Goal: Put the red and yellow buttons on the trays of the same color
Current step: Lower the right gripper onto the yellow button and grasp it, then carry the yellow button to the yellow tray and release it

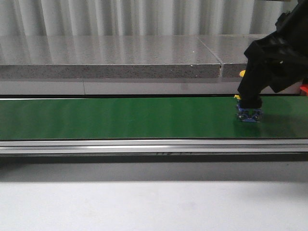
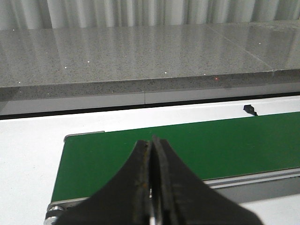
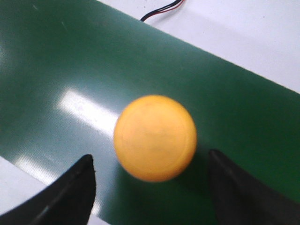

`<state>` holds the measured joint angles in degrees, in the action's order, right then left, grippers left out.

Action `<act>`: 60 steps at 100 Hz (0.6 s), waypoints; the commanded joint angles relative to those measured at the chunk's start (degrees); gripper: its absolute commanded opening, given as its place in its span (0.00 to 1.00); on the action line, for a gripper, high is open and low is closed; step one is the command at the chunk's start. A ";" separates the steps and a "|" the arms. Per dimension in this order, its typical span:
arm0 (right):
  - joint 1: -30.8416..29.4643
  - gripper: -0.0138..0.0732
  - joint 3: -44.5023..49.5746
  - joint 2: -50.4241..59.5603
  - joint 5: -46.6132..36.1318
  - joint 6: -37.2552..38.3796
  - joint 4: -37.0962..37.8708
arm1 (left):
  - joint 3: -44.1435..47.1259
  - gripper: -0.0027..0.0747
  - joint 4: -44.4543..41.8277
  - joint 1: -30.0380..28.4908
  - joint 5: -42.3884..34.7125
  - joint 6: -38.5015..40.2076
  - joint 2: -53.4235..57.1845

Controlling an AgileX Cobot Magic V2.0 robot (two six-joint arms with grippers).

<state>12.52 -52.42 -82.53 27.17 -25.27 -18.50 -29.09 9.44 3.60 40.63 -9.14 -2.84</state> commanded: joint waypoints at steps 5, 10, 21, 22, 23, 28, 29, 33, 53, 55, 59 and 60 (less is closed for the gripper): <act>0.03 0.74 -2.53 0.48 -4.67 -0.65 -0.92 | -1.29 0.01 0.56 0.49 -4.11 0.19 -0.72; 0.03 0.74 -2.93 -0.11 -5.09 -0.65 -0.92 | -1.29 0.01 0.56 0.49 -4.11 0.19 -0.72; 0.03 0.73 -3.87 -1.54 -5.23 -0.65 -0.92 | -1.29 0.01 0.56 0.49 -4.11 0.19 -0.72; 0.03 0.71 -3.92 -1.66 -5.11 -0.65 -0.92 | -1.29 0.01 0.56 0.49 -4.11 0.19 -0.72; 0.03 0.71 -3.93 -1.89 -5.10 -0.65 -0.92 | -1.29 0.01 0.56 0.49 -4.11 0.19 -0.72; 0.03 0.64 -4.00 -2.40 -4.91 -0.65 -0.92 | -1.29 0.01 0.56 0.49 -4.11 0.19 -0.72; 0.03 0.62 -4.00 -2.46 -4.79 -0.65 -0.92 | -1.29 0.01 0.56 0.49 -4.11 0.19 -0.72; 0.03 0.55 -4.00 -2.76 -4.34 -0.53 -0.92 | -1.29 0.01 0.56 0.49 -4.11 0.19 -0.72; -1.43 0.34 -4.00 -2.59 -3.31 1.77 -0.92 | -1.29 0.01 0.56 0.49 -4.11 0.19 -0.72; -1.78 0.34 -4.07 -2.43 -2.98 1.90 -0.92 | -1.29 0.01 0.56 0.49 -4.11 0.19 -0.72; -2.49 0.34 -4.07 -1.82 -2.33 2.04 -0.92 | -1.29 0.01 0.56 0.49 -4.11 0.19 -0.72; -2.82 0.34 -4.07 -1.52 -2.22 2.04 -0.92 | -1.29 0.01 0.56 0.49 -4.11 0.19 -0.72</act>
<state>11.39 -54.64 -87.13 25.51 -23.87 -18.59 -29.09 9.44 3.60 40.63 -9.14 -2.84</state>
